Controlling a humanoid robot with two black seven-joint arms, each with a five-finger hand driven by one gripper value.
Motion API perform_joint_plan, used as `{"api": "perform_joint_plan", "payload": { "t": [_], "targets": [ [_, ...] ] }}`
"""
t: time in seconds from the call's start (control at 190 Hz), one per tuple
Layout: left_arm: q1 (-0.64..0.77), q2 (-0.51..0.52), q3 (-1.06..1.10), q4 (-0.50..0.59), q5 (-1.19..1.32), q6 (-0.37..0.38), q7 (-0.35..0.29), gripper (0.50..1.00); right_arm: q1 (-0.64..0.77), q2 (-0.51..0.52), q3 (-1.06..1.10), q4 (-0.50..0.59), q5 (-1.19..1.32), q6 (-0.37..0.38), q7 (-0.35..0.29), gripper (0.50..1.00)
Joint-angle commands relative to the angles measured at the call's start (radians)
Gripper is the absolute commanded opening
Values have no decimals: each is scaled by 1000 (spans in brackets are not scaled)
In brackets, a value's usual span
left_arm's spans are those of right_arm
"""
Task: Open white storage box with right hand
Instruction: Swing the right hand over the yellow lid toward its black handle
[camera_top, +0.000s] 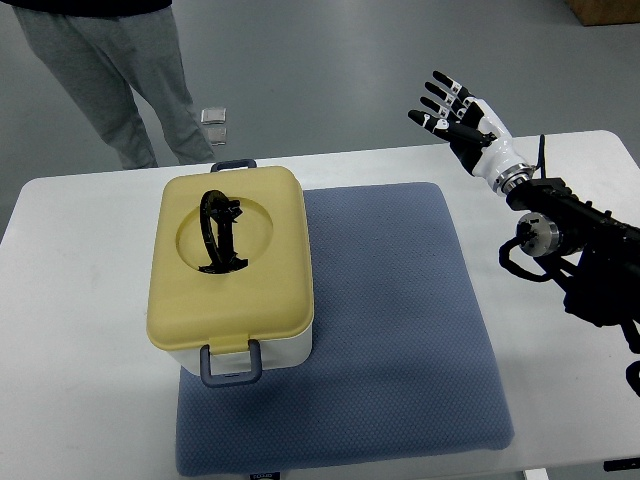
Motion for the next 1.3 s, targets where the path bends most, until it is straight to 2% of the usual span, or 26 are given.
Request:
{"api": "perform_joint_plan", "payload": {
  "t": [0.0, 0.216, 0.458, 0.706, 0.964, 1.174, 1.295],
  "targets": [
    [0, 0, 0, 0, 0, 0, 0, 1000, 3, -4, -2, 9, -3, 0, 0, 924],
    [0, 0, 2, 0, 0, 0, 0, 1000, 84, -47, -20, 38, -121, 17, -2, 924],
    [0, 0, 2, 2, 0, 0, 0, 1000, 215, -106, -20, 150, -565, 77, 0, 924],
    [0, 0, 2, 2, 0, 0, 0, 1000, 342, -135, -20, 296, -944, 186, 17, 924],
    [0, 0, 2, 2, 0, 0, 0, 1000, 472, -107, -99, 418, -1256, 222, 51, 921],
    [0, 0, 2, 0, 0, 0, 0, 1000, 618, 10, -286, 423, -1304, 213, 60, 921],
    [0, 0, 2, 2, 0, 0, 0, 1000, 663, 59, -310, 423, -1327, 207, 60, 919]
  ]
}}
